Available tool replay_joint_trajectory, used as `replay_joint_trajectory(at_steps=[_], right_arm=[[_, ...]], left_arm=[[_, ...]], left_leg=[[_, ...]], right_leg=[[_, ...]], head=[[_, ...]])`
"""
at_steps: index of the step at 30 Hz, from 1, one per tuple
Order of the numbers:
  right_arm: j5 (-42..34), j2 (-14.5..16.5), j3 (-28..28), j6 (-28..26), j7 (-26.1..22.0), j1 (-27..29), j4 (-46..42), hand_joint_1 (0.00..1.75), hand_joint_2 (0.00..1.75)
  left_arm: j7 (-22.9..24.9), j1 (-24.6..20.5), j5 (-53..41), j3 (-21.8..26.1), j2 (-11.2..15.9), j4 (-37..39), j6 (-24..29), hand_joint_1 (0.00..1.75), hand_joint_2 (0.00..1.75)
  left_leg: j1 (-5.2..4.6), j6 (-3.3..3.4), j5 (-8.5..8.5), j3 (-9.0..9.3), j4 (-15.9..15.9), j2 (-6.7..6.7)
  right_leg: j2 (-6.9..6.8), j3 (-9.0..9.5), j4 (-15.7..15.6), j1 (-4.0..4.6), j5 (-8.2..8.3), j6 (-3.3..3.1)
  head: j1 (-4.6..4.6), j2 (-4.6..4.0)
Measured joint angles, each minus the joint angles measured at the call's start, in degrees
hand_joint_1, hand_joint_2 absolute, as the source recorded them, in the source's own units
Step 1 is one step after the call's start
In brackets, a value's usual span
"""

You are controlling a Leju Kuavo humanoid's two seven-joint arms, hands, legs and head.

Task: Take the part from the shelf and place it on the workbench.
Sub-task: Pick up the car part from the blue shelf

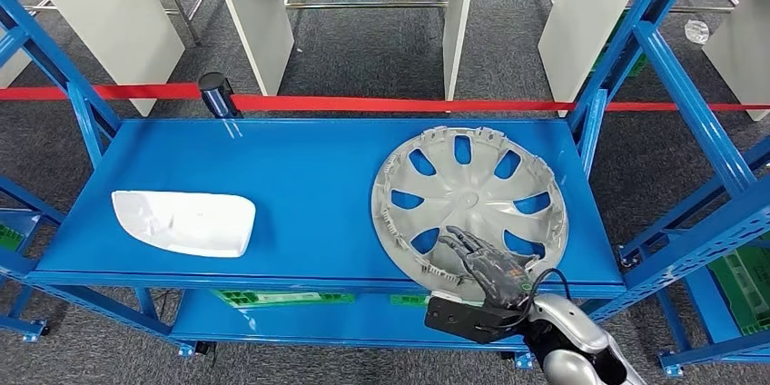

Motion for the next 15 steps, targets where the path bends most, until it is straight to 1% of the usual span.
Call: replay_joint_trajectory(at_steps=[1, 2, 3, 4, 5, 6, 8, 9, 10, 11, 12, 13, 14, 15], right_arm=[[0.63, 0.59, -0.92, -0.17, 0.18, 0.95, -0.49, 0.00, 1.75], [1.20, 1.25, -1.90, -0.34, 0.26, 1.84, -1.02, 0.00, 1.75], [1.69, 1.86, -2.82, -0.47, 0.29, 2.60, -1.55, 0.00, 1.75], [2.15, 2.41, -3.67, -0.57, 0.31, 3.20, -2.06, 0.00, 1.75], [2.57, 2.84, -4.38, -0.63, 0.33, 3.63, -2.48, 0.00, 1.75], [2.89, 3.16, -4.94, -0.66, 0.34, 3.96, -2.77, 0.00, 1.75], [3.43, 3.67, -5.78, -0.68, 0.35, 4.58, -3.17, 0.00, 1.75], [3.81, 3.85, -6.11, -0.67, 0.35, 4.87, -3.32, 0.00, 1.75], [4.39, 4.00, -6.40, -0.63, 0.39, 5.09, -3.48, 0.00, 1.75], [5.28, 4.10, -6.68, -0.52, 0.54, 5.21, -3.61, 0.00, 1.75], [6.28, 4.15, -6.87, -0.41, 0.77, 5.35, -3.66, 0.00, 1.75], [7.23, 4.19, -6.99, -0.30, 1.00, 5.51, -3.67, 0.00, 1.75], [8.12, 4.21, -7.03, -0.23, 1.24, 5.74, -3.64, 0.00, 1.75], [8.87, 4.24, -7.00, -0.21, 1.42, 5.98, -3.59, 0.00, 1.75]], left_arm=[[-0.10, 0.04, -0.20, -0.01, -0.02, 0.00, -0.07, 0.00, 0.00], [-0.23, 0.08, -0.43, 0.00, -0.03, 0.00, -0.09, 0.00, 0.00], [-0.36, 0.11, -0.56, 0.00, -0.03, 0.00, -0.09, 0.00, 0.00], [-0.48, 0.13, -0.68, 0.00, 0.02, -0.01, -0.06, 0.00, 0.00], [-0.59, 0.11, -0.77, -0.01, 0.03, -0.02, -0.04, 0.00, 0.00], [-0.67, 0.08, -0.81, -0.03, 0.05, -0.02, -0.02, 0.00, 0.00], [-0.74, 0.07, -0.88, -0.05, 0.03, -0.02, 0.00, 0.00, 0.00], [-0.77, 0.08, -0.96, -0.04, 0.00, -0.02, -0.02, 0.00, 0.00], [-0.81, 0.09, -1.03, -0.03, -0.02, -0.03, -0.07, 0.00, 0.00], [-0.87, 0.09, -1.14, -0.02, -0.04, -0.03, -0.17, 0.00, 0.00], [-0.93, 0.08, -1.27, -0.02, -0.07, -0.04, -0.34, 0.00, 0.00], [-0.98, 0.06, -1.33, -0.03, -0.08, -0.04, -0.49, 0.00, 0.00], [-1.01, 0.05, -1.40, -0.02, -0.11, -0.04, -0.61, 0.00, 0.00], [-1.02, 0.06, -1.43, -0.01, -0.15, -0.04, -0.68, 0.00, 0.00]], left_leg=[[0.04, -0.01, 0.40, -0.46, 0.64, 0.01], [0.04, 0.12, 1.91, 0.32, -1.21, 0.02], [-0.01, 0.41, 3.98, 2.03, -4.84, 0.01], [-0.15, 0.84, 5.66, 4.08, -8.97, 0.01], [-0.32, 1.24, 6.76, 5.74, -12.35, 0.05], [-0.51, 1.57, 7.14, 6.73, -14.34, 0.09], [-0.83, 2.03, 7.05, 7.20, -15.37, 0.16], [-0.77, 2.29, 7.29, 7.51, -15.78, 0.17], [-0.69, 2.60, 7.57, 7.87, -16.27, 0.18], [-0.56, 2.91, 7.86, 8.25, -16.74, 0.21], [-0.46, 3.09, 8.05, 8.45, -17.04, 0.23], [-0.49, 3.24, 8.08, 8.47, -17.09, 0.23], [-0.52, 3.30, 8.07, 8.44, -17.07, 0.21], [-0.54, 3.30, 8.04, 8.43, -17.05, 0.19]], right_leg=[[0.01, 0.07, 0.00, 0.02, -0.05, -0.04], [0.03, 0.17, 0.00, 0.05, -0.10, -0.06], [0.09, 0.30, -0.01, 0.09, -0.15, -0.03], [0.15, 0.41, 0.00, 0.16, -0.22, 0.04], [0.22, 0.44, 0.00, 0.27, -0.29, 0.19], [0.26, 0.42, 0.00, 0.32, -0.35, 0.40], [0.26, 0.40, -0.17, 0.31, -0.34, 1.00], [0.21, 0.34, -0.06, 0.22, -0.41, 1.26], [0.16, 0.06, 0.56, 0.18, -0.82, 1.39], [0.12, -0.82, 2.43, 0.17, -1.80, 1.33], [0.08, -2.30, 5.50, 0.12, -3.24, 1.15], [0.09, -4.17, 9.37, 0.11, -4.88, 0.98], [0.09, -6.09, 13.23, 0.07, -6.23, 0.98], [0.09, -7.33, 15.59, 0.01, -6.78, 1.20]], head=[[-0.01, 0.00], [-0.01, 0.00], [-0.02, 0.00], [0.00, 0.00], [0.02, 0.00], [0.03, 0.00], [0.02, 0.00], [0.03, 0.00], [0.08, 0.00], [0.14, 0.00], [0.20, 0.00], [0.24, 0.00], [0.24, 0.00], [0.24, 0.00]])
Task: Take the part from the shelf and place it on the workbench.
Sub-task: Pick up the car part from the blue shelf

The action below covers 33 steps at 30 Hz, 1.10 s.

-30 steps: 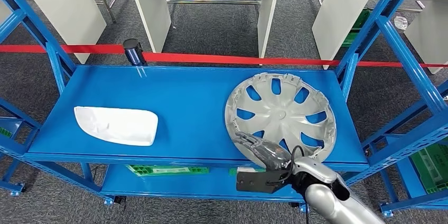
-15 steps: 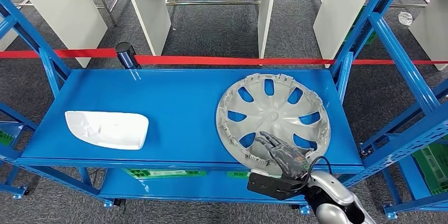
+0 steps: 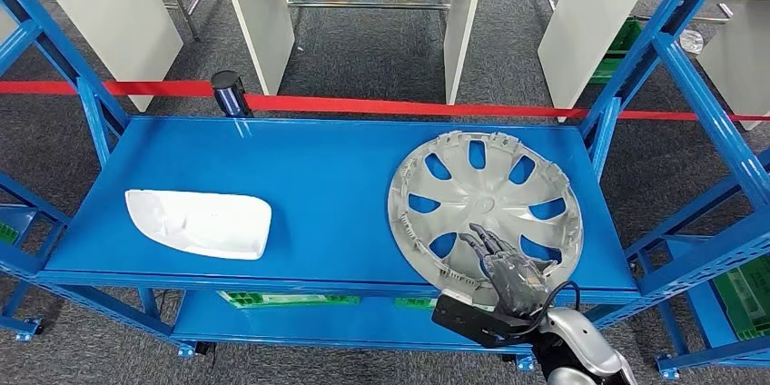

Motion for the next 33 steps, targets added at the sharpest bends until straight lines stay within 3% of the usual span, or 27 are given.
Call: replay_joint_trajectory(at_steps=[1, 2, 4, 6, 10, 12, 14, 15, 16, 17, 19, 21, 25, 26, 28, 30, 31, 33], right_arm=[[0.83, 0.03, 0.04, 0.04, 0.26, 0.17, 0.08, 0.00, 1.75], [1.79, 0.06, 0.09, 0.08, 0.62, 0.26, 0.19, 0.00, 1.75], [4.13, 0.10, 0.20, 0.28, 1.60, 0.28, 0.39, 0.00, 1.75], [6.49, 0.24, 0.32, 0.84, 2.60, 0.41, 0.62, 0.00, 1.75], [9.10, 0.72, 0.52, 2.11, 3.55, 0.75, 1.09, 0.00, 1.75], [10.95, 0.87, 0.69, 3.64, 3.86, 0.77, 1.28, 0.00, 1.75], [12.89, 0.86, 1.11, 5.27, 4.00, 0.80, 1.69, 0.00, 1.75], [13.67, 0.82, 1.40, 5.78, 4.05, 0.78, 1.93, 0.00, 1.75], [14.38, 0.78, 1.71, 6.08, 4.12, 0.73, 2.15, 0.36, 1.75], [15.17, 0.74, 2.04, 6.34, 4.22, 0.62, 2.34, 0.78, 1.75], [17.48, 0.64, 3.12, 7.01, 4.57, 0.28, 2.78, 1.64, 1.75], [20.45, 0.52, 4.66, 7.73, 4.93, -0.16, 3.32, 1.72, 1.75], [23.89, 0.47, 7.54, 8.34, 5.09, -1.17, 4.04, 1.75, 1.75], [24.49, 0.48, 8.13, 8.27, 5.02, -1.30, 4.18, 1.75, 1.75], [26.16, 0.56, 9.22, 7.40, 4.63, -1.59, 4.65, 1.75, 1.75], [27.92, 0.73, 10.06, 5.52, 3.98, -1.86, 5.59, 1.75, 1.75], [28.58, 0.83, 10.27, 4.44, 3.64, -1.97, 6.16, 1.75, 1.75], [29.34, 1.05, 10.42, 2.41, 3.02, -2.30, 7.22, 1.75, 1.75]], left_arm=[[-0.03, 0.01, -0.03, 0.01, -0.03, 0.00, 0.00, 0.00, 0.00], [-0.06, 0.01, -0.08, 0.01, -0.05, 0.00, 0.01, 0.00, 0.00], [-0.15, 0.00, -0.26, 0.01, -0.09, 0.00, 0.06, 0.00, 0.00], [-0.28, 0.00, -0.55, 0.01, -0.12, 0.00, 0.15, 0.00, 0.00], [-0.50, 0.00, -1.06, 0.03, -0.10, -0.01, 0.54, 0.00, 0.00], [-0.67, 0.00, -1.42, 0.03, -0.11, -0.01, 0.75, 0.00, 0.00], [-0.78, 0.00, -1.79, 0.02, -0.12, 0.00, 0.86, 0.00, 0.00], [-0.80, 0.00, -1.97, 0.01, -0.11, 0.00, 0.87, 0.00, 0.00], [-0.81, 0.00, -2.08, 0.02, -0.10, 0.00, 0.88, 0.00, 0.00], [-0.85, -0.01, -2.20, 0.02, -0.07, 0.00, 0.91, 0.00, 0.00], [-0.96, -0.09, -2.36, -0.01, 0.06, 0.01, 1.05, 0.00, 0.00], [-1.15, -0.26, -2.51, -0.08, 0.21, 0.09, 1.27, 0.00, 0.00], [-1.44, -0.48, -2.85, -0.24, 0.41, 0.40, 1.60, 0.00, 0.00], [-1.47, -0.54, -2.86, -0.26, 0.43, 0.45, 1.61, 0.00, 0.00], [-1.43, -0.61, -2.83, -0.27, 0.35, 0.50, 1.58, 0.00, 0.00], [-1.30, -0.61, -2.63, -0.25, 0.20, 0.50, 1.57, 0.00, 0.00], [-1.34, -0.60, -2.45, -0.26, 0.11, 0.51, 1.56, 0.00, 0.00], [-1.67, -0.57, -1.98, -0.28, -0.06, 0.52, 1.52, 0.00, 0.00]], left_leg=[[0.00, -0.03, -0.04, 0.01, 0.04, -0.03], [0.02, -0.14, -0.12, 0.04, 0.13, -0.09], [-0.09, -0.64, -0.54, -0.05, 0.76, -0.20], [-0.30, -1.25, -1.10, -0.31, 1.54, -0.25], [0.06, -2.25, -2.17, -0.92, 2.89, -0.20], [0.30, -2.91, -5.10, -3.26, 7.90, -0.16], [0.51, -3.28, -8.37, -6.89, 15.50, -0.13], [0.58, -3.34, -8.84, -8.08, 17.83, -0.13], [0.62, -3.30, -8.14, -8.20, 17.89, -0.12], [0.62, -3.15, -6.46, -7.20, 15.67, -0.11], [0.48, -2.54, -2.76, -3.34, 7.67, -0.10], [0.19, -2.00, -1.52, -1.01, 2.71, -0.06], [0.14, -0.87, -1.05, 0.08, 0.96, 0.09], [0.28, -0.52, -0.69, 0.47, 0.44, 0.13], [0.35, -0.13, -0.36, 0.74, 0.05, 0.18], [0.30, -0.12, -0.36, 0.75, 0.09, 0.17], [0.30, -0.15, -0.39, 0.78, 0.13, 0.14], [0.30, -0.40, -0.56, 0.82, 0.43, 0.03]], right_leg=[[-0.02, -0.21, 0.22, -0.08, 0.34, 0.43], [-0.05, 0.71, -1.83, -0.19, 1.48, 0.97], [-0.16, 4.62, -9.81, -0.34, 4.44, 1.75], [-0.14, 7.12, -14.62, -0.26, 5.91, 1.26], [-0.02, 7.47, -15.16, -0.21, 6.25, -0.30], [-0.04, 7.58, -15.24, -0.34, 6.26, -0.73], [-0.05, 7.58, -15.21, -0.25, 6.18, -0.93], [-0.04, 7.62, -15.20, -0.20, 6.16, -0.95], [0.00, 7.70, -15.20, -0.18, 6.13, -0.97], [0.06, 7.83, -15.21, -0.15, 6.11, -0.97], [0.21, 8.06, -15.21, 0.03, 6.03, -0.89], [0.33, 8.02, -15.22, 0.22, 5.97, -0.56], [0.34, 7.77, -14.71, 0.24, 5.56, 0.34], [0.29, 6.89, -12.75, 0.30, 4.54, 0.23], [0.22, 3.47, -5.62, 0.32, 1.49, -0.25], [0.21, 0.54, 0.12, 0.20, -0.05, -0.04], [0.19, 0.46, 0.03, 0.09, 0.43, 0.39], [0.09, 3.60, -6.60, -0.19, 3.25, 1.41]], head=[[0.01, 0.00], [0.02, 0.00], [0.04, 0.00], [-0.01, 0.00], [-0.14, 0.00], [-0.31, 0.00], [-0.40, 0.00], [-0.40, 0.00], [-0.40, 0.00], [-0.40, 0.00], [-0.39, 0.00], [-0.36, 0.00], [-0.28, 0.00], [-0.19, 0.00], [-0.06, 0.00], [-0.05, 0.00], [-0.04, 0.00], [-0.03, 0.00]])
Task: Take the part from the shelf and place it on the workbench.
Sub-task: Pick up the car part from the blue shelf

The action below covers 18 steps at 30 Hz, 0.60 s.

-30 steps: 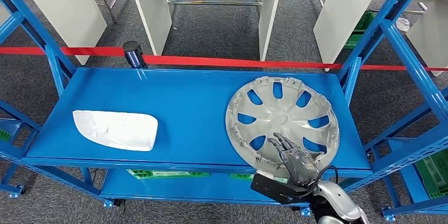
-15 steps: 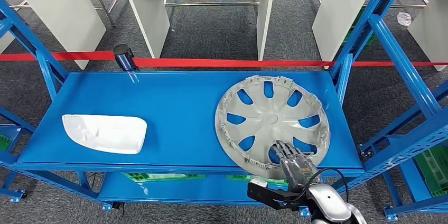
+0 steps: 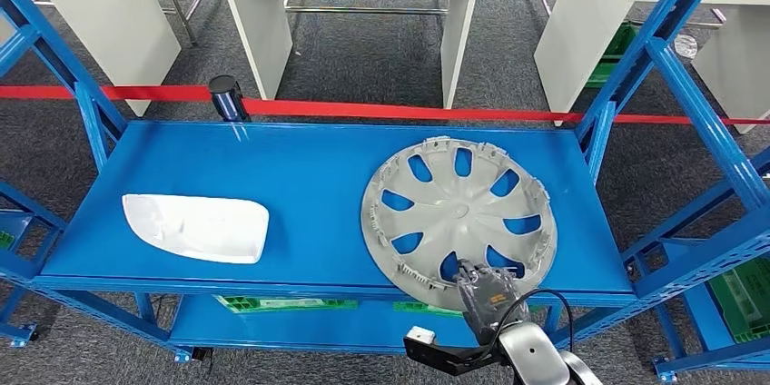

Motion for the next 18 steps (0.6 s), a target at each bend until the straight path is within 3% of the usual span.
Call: replay_joint_trajectory(at_steps=[1, 3, 7, 11, 13, 15, 16, 18], right_arm=[[0.17, 0.11, 0.05, -0.66, -0.27, -0.22, 0.43, 1.75, 1.75], [0.34, 0.37, 0.25, -1.32, -0.61, -0.44, 1.11, 1.75, 1.75], [0.38, 0.79, 0.61, -1.66, -0.67, -0.48, 1.76, 1.75, 1.75], [0.33, 1.21, 0.62, -1.95, -0.66, -0.50, 2.04, 1.75, 1.75], [0.33, 1.28, 0.62, -2.12, -0.66, -0.49, 2.13, 1.75, 1.75], [0.33, 1.29, 0.62, -2.18, -0.66, -0.49, 2.14, 1.75, 1.75], [0.33, 1.47, 0.56, -2.83, -0.70, -0.47, 2.36, 1.75, 1.75], [0.20, 2.68, -0.38, -5.01, -1.06, -0.33, 2.88, 1.75, 1.75]], left_arm=[[-0.20, 0.00, 0.14, -0.02, -0.08, 0.01, -0.04, 0.00, 0.00], [-0.43, -0.02, 0.32, -0.05, -0.18, 0.01, -0.11, 0.00, 0.00], [-0.54, 0.08, 0.40, -0.05, -0.20, 0.01, -0.14, 0.00, 0.00], [-0.77, 0.09, 0.42, -0.05, -0.21, 0.01, -0.09, 0.00, 0.00], [-0.91, 0.10, 0.42, -0.06, -0.21, 0.01, -0.07, 0.00, 0.00], [-0.96, 0.10, 0.42, -0.06, -0.21, 0.01, -0.07, 0.00, 0.00], [-1.51, 0.19, 0.66, -0.14, -0.20, 0.01, -0.11, 0.00, 0.00], [-3.39, 0.50, 1.95, -0.85, -0.14, -0.27, -0.51, 0.00, 0.00]], left_leg=[[-0.14, -0.29, -0.24, -0.07, 0.35, -0.06], [-0.36, -0.98, -0.68, -0.25, 0.92, -0.19], [-0.05, -2.23, -1.72, -0.76, 2.15, -0.25], [0.46, -3.35, -8.52, -5.93, 14.00, -0.19], [0.51, -3.49, -9.58, -7.13, 16.57, -0.19], [0.51, -3.49, -9.65, -7.24, 16.80, -0.19], [0.57, -3.49, -8.60, -6.73, 15.76, -0.18], [0.42, -2.87, -4.55, -3.17, 8.06, -0.13]], right_leg=[[-0.05, 1.95, -3.98, -0.01, 1.36, 0.17], [-0.13, 4.15, -8.49, 0.12, 2.78, -0.36], [-0.16, 4.43, -9.02, -0.05, 3.32, -1.94], [-0.23, 4.42, -9.09, -0.28, 3.50, -2.34], [-0.24, 4.38, -9.08, -0.25, 3.50, -2.34], [-0.24, 4.37, -9.08, -0.25, 3.50, -2.34], [-0.21, 4.41, -9.08, -0.26, 3.49, -2.33], [-0.16, 4.40, -9.06, -0.07, 3.54, -1.83]], head=[[-0.02, 0.00], [-0.12, 0.00], [-0.33, 0.00], [-0.72, 0.00], [-0.73, 0.00], [-0.72, 0.00], [-0.72, 0.00], [-0.66, 0.00]])
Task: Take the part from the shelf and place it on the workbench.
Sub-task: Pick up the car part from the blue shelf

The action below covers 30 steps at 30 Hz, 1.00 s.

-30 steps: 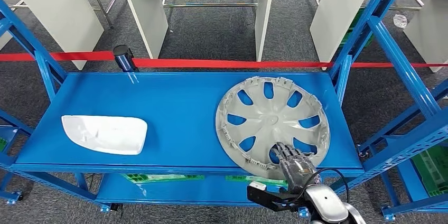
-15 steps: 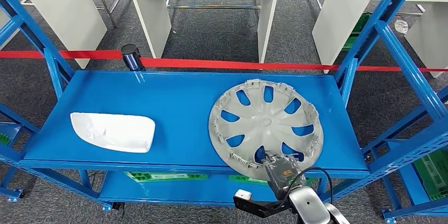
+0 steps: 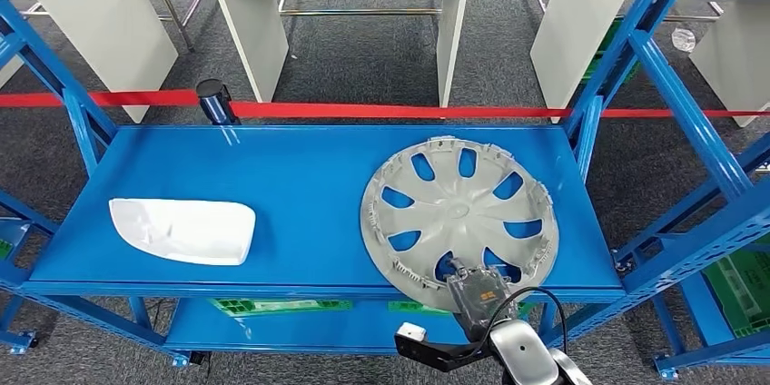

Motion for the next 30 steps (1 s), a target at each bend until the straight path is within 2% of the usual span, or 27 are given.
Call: replay_joint_trajectory(at_steps=[1, 2, 4, 5, 6, 8, 9, 10, 11, 12, 13, 14, 15, 18, 19, 20, 22, 23, 24, 25, 26, 28, 29, 30], right_arm=[[-0.13, 0.79, -0.69, -1.10, -0.23, 0.10, 0.25, 1.75, 1.75], [-0.35, 1.55, -1.50, -1.59, -0.47, 0.18, 0.24, 1.75, 1.75], [-1.00, 2.49, -2.87, -1.75, -0.90, 0.28, -0.01, 1.75, 1.75], [-1.46, 2.93, -3.62, -1.83, -1.16, 0.31, -0.25, 1.75, 1.75], [-2.13, 3.35, -4.46, -1.96, -1.48, 0.41, -0.56, 1.75, 1.75], [-4.39, 4.27, -6.28, -2.39, -2.33, 0.81, -1.53, 1.75, 1.75], [-6.02, 4.71, -7.24, -2.70, -2.88, 1.10, -2.19, 1.75, 1.75], [-7.89, 5.08, -8.21, -3.19, -3.50, 1.38, -3.02, 1.75, 1.75], [-9.89, 5.40, -9.23, -3.94, -4.20, 1.61, -4.06, 1.75, 1.75], [-11.92, 5.66, -10.31, -4.95, -5.01, 1.77, -5.30, 1.75, 1.75], [-13.84, 5.87, -11.33, -6.12, -5.90, 1.85, -6.60, 1.75, 1.75], [-15.70, 6.11, -12.33, -7.36, -6.93, 1.90, -8.11, 1.75, 1.75], [-17.43, 6.29, -13.18, -8.58, -8.08, 1.94, -9.61, 1.75, 1.75], [-22.22, 6.54, -14.89, -11.92, -11.58, 2.02, -13.79, 1.75, 1.75], [-23.61, 6.56, -15.29, -12.89, -12.49, 1.90, -15.01, 1.75, 1.75], [-24.76, 6.57, -15.65, -13.63, -13.18, 1.75, -16.11, 1.75, 1.75], [-25.80, 6.60, -16.16, -14.24, -13.77, 1.55, -17.67, 1.75, 1.75], [-25.94, 6.61, -16.28, -14.24, -13.85, 1.55, -18.12, 1.75, 1.75], [-25.98, 6.61, -16.37, -14.24, -13.89, 1.58, -18.44, 1.75, 1.75], [-26.01, 6.62, -16.46, -14.25, -13.94, 1.58, -18.69, 1.75, 1.75], [-26.02, 6.61, -16.54, -14.25, -14.02, 1.59, -18.95, 1.75, 1.75], [-26.11, 6.60, -16.67, -14.27, -14.18, 1.57, -19.46, 1.75, 1.75], [-26.17, 6.61, -16.70, -14.29, -14.24, 1.55, -19.67, 1.75, 1.75], [-26.24, 6.63, -16.73, -14.31, -14.27, 1.55, -19.82, 1.75, 1.75]], left_arm=[[-0.91, 0.22, 0.69, -0.42, 0.04, -0.19, -0.03, 0.00, 0.00], [-1.29, 0.37, 1.20, -0.84, 0.07, -0.47, 0.15, 0.00, 0.00], [-1.00, 0.83, 1.72, -1.55, 0.02, -0.99, 1.34, 0.00, 0.00], [-0.69, 1.10, 2.14, -2.11, 0.00, -1.32, 2.05, 0.00, 0.00], [-0.32, 1.43, 2.69, -2.77, -0.02, -1.62, 2.78, 0.00, 0.00], [0.19, 2.17, 3.96, -4.24, 0.00, -2.19, 4.19, 0.00, 0.00], [0.29, 2.58, 4.60, -4.97, -0.01, -2.43, 4.70, 0.00, 0.00], [0.40, 2.97, 5.25, -5.68, -0.01, -2.68, 4.99, 0.00, 0.00], [0.62, 3.27, 5.96, -6.34, -0.01, -2.91, 4.97, 0.00, 0.00], [0.94, 3.51, 6.75, -6.93, -0.02, -3.08, 4.65, 0.00, 0.00], [1.31, 3.73, 7.51, -7.48, -0.02, -3.22, 4.22, 0.00, 0.00], [1.66, 3.95, 8.30, -7.92, -0.02, -3.32, 3.74, 0.00, 0.00], [2.05, 4.17, 8.99, -8.29, -0.03, -3.39, 3.40, 0.00, 0.00], [4.11, 4.68, 10.62, -9.07, -0.03, -3.52, 2.98, 0.00, 0.00], [4.83, 4.82, 11.01, -9.25, -0.03, -3.55, 2.85, 0.00, 0.00], [5.37, 4.94, 11.27, -9.38, -0.02, -3.58, 2.72, 0.00, 0.00], [5.85, 5.12, 11.48, -9.56, -0.04, -3.60, 2.59, 0.00, 0.00], [5.97, 5.17, 11.49, -9.62, -0.04, -3.60, 2.58, 0.00, 0.00], [6.05, 5.23, 11.50, -9.67, -0.05, -3.60, 2.56, 0.00, 0.00], [6.11, 5.27, 11.50, -9.70, -0.05, -3.60, 2.54, 0.00, 0.00], [6.15, 5.29, 11.50, -9.73, -0.05, -3.60, 2.53, 0.00, 0.00], [6.19, 5.29, 11.51, -9.75, -0.01, -3.60, 2.52, 0.00, 0.00], [6.20, 5.27, 11.52, -9.79, 0.01, -3.60, 2.51, 0.00, 0.00], [6.22, 5.26, 11.54, -9.85, 0.02, -3.60, 2.50, 0.00, 0.00]], left_leg=[[-0.15, 0.44, 2.09, 1.81, -4.01, 0.02], [-0.34, 1.04, 3.22, 3.10, -6.98, 0.04], [-0.27, 1.98, 3.84, 3.25, -7.72, 0.14], [-0.19, 2.41, 4.18, 3.31, -8.13, 0.19], [-0.17, 2.67, 4.38, 3.28, -8.34, 0.23], [-0.41, 2.87, 4.47, 3.06, -8.34, 0.20], [-0.51, 2.89, 4.46, 3.04, -8.31, 0.17], [-0.58, 2.88, 4.43, 3.05, -8.26, 0.11], [-0.61, 2.82, 4.36, 3.09, -8.16, 0.02], [-0.62, 2.70, 4.24, 3.09, -7.99, -0.07], [-0.78, 2.47, 4.02, 2.96, -7.63, -0.14], [-0.91, 2.23, 3.80, 2.78, -7.28, -0.17], [-1.04, 1.99, 3.63, 2.57, -6.99, -0.17], [-0.95, 1.34, 3.25, 2.22, -6.56, -0.13], [-0.83, 1.03, 2.53, 1.82, -5.62, -0.12], [-0.69, 0.68, 1.21, 0.91, -3.54, -0.10], [-0.34, 0.04, -2.42, -2.42, 3.73, -0.06], [-0.19, -0.17, -3.75, -4.19, 7.38, -0.05], [-0.10, -0.28, -4.12, -5.30, 9.51, -0.04], [-0.06, -0.29, -3.36, -5.40, 9.44, -0.04], [-0.04, -0.20, -1.64, -4.37, 7.04, -0.03], [-0.15, 0.30, 2.14, -0.50, -1.18, -0.03], [-0.29, 0.57, 3.12, 0.94, -4.28, -0.04], [-0.46, 0.84, 3.43, 1.68, -6.02, -0.06]], right_leg=[[0.02, -0.01, -0.07, 0.05, 0.09, 0.38], [0.02, -0.05, -0.17, 0.14, 0.19, 0.87], [-0.02, -0.76, 0.72, 0.06, -0.37, 1.24], [-0.03, -1.79, 2.72, 0.09, -1.46, 1.12], [-0.05, -3.41, 5.99, 0.09, -3.03, 0.83], [-0.05, -7.09, 13.87, 0.14, -6.03, 0.47], [-0.05, -8.11, 16.09, 0.15, -6.55, 0.59], [-0.06, -8.07, 16.06, 0.14, -6.15, 0.90], [-0.06, -6.82, 13.49, 0.14, -4.89, 1.31], [-0.08, -4.84, 9.40, 0.14, -3.29, 1.66], [-0.09, -2.86, 5.33, 0.21, -1.91, 1.74], [-0.08, -1.42, 2.31, 0.26, -0.92, 1.60], [-0.07, -0.73, 0.77, 0.37, -0.49, 1.27], [-0.02, -0.68, 0.37, 0.35, -0.26, 0.27], [-0.02, -0.60, 0.28, 0.19, -0.24, -0.01], [-0.02, -0.52, 0.20, 0.00, -0.21, -0.24], [-0.04, -0.45, 0.21, 0.02, -0.29, -0.49], [-0.04, -0.44, 0.22, 0.07, -0.31, -0.52], [-0.04, -0.42, 0.23, 0.11, -0.33, -0.53], [-0.02, -0.37, 0.23, 0.13, -0.35, -0.53], [0.02, -0.28, 0.23, 0.13, -0.36, -0.52], [0.11, -0.15, 0.25, 0.28, -0.41, -0.42], [0.14, -0.22, 0.26, 0.39, -0.41, -0.29], [0.16, -0.33, 0.27, 0.48, -0.40, -0.07]], head=[[0.02, 0.00], [0.04, 0.00], [0.12, 0.00], [0.21, 0.00], [0.30, 0.00], [0.37, 0.00], [0.37, 0.00], [0.37, 0.00], [0.38, 0.00], [0.40, 0.00], [0.43, 0.00], [0.39, 0.00], [0.37, 0.00], [0.33, 0.00], [0.22, 0.00], [0.11, 0.00], [-0.10, 0.00], [-0.10, 0.00], [-0.10, 0.00], [-0.11, 0.00], [-0.11, 0.00], [-0.10, 0.00], [-0.09, 0.00], [-0.08, 0.00]])
